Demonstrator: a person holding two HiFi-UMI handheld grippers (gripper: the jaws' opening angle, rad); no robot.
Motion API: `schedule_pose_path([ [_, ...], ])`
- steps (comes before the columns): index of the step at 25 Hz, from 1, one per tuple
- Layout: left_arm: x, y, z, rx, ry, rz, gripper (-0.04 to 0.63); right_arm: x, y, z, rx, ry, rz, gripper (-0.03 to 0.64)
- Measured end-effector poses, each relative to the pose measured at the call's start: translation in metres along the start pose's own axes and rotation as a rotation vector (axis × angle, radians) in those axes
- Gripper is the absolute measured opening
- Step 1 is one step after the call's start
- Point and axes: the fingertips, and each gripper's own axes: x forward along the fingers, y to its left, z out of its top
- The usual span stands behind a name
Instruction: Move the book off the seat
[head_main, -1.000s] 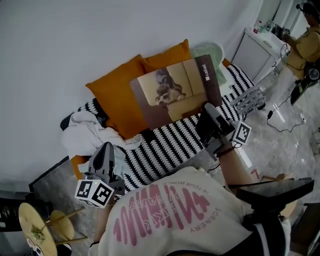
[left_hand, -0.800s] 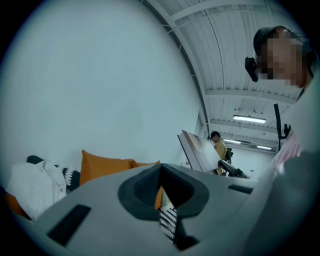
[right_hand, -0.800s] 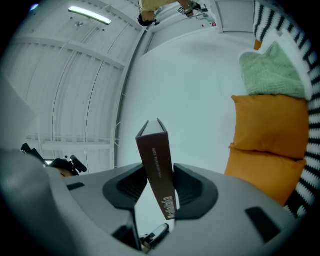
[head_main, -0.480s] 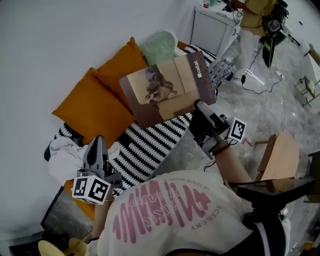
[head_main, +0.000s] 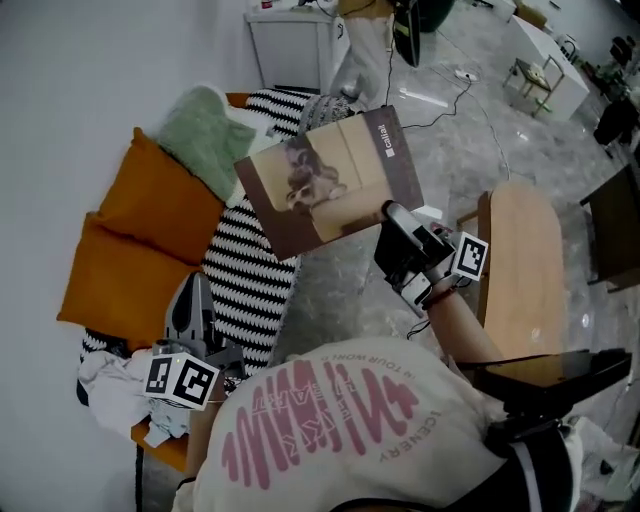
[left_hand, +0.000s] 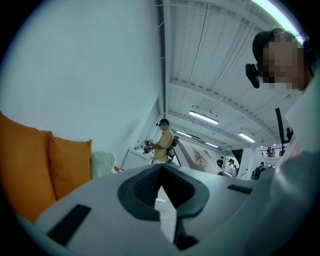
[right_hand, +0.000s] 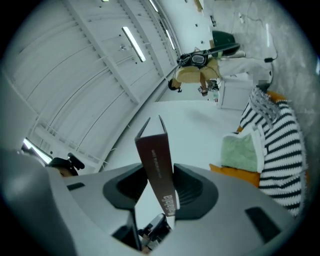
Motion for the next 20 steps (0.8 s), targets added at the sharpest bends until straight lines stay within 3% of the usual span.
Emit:
schedule_pose_path([
  [2,0.016,-0.023,-0.009,0.004,0.023,-0.057,0.008,-0.031,0.011,0.015,-0.030,-0.055,-0.017,0.169],
  [7,0.055,-0.028,-0.026,-0.028,0.069,-0.140,0.008,-0.057,0.000,0.034,-0.062,-0.133,-0.093,0.169],
  [14,0.098,-0.125,-0.051,-0.014,0.120,-0.302,0.008,-0.154,0.049,0.083,-0.144,-0.284,-0.128,0.169],
  [20,0.148,-0.166,-0.075,-0.013,0.182,-0.464,0.008,-0.203,0.061,0.101,-0.235,-0.418,-0.176,0.169],
])
